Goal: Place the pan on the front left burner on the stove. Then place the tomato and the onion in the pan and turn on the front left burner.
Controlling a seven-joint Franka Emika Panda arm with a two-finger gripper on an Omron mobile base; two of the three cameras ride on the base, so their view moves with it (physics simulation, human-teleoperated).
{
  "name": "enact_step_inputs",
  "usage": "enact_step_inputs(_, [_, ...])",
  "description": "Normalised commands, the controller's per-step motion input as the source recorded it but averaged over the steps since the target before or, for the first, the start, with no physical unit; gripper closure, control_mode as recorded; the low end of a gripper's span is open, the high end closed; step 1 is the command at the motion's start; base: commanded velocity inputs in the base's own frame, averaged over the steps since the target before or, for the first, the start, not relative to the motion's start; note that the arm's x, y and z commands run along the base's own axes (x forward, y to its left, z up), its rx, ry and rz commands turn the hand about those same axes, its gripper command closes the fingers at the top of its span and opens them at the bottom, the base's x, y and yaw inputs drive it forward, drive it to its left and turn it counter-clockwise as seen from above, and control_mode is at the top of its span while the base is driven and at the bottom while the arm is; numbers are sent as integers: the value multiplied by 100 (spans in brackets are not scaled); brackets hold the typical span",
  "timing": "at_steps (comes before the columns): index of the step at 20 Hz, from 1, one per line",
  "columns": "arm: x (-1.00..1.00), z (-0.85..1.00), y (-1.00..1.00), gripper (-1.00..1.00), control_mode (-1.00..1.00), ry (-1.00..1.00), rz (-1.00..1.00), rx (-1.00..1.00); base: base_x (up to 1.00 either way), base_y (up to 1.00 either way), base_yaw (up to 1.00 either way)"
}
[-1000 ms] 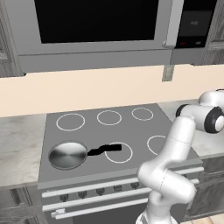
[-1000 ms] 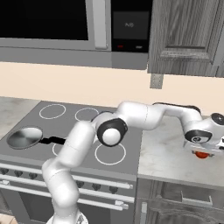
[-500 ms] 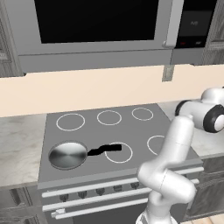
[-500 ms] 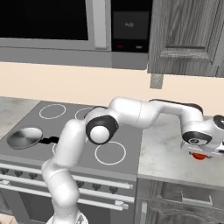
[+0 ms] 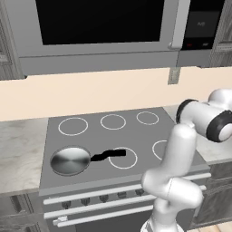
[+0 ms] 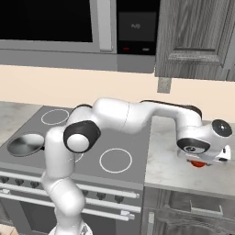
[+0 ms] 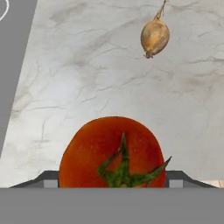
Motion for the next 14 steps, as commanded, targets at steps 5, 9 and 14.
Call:
enact_step_inputs(5, [-26, 21, 72, 100, -100, 0, 0, -10, 0, 0, 0])
enact_step_inputs(9, [-4, 12, 63, 100, -100, 0, 0, -9, 0, 0, 0])
enact_step_inputs(14, [0, 19, 53, 100, -100, 0, 1, -9, 0, 0, 0])
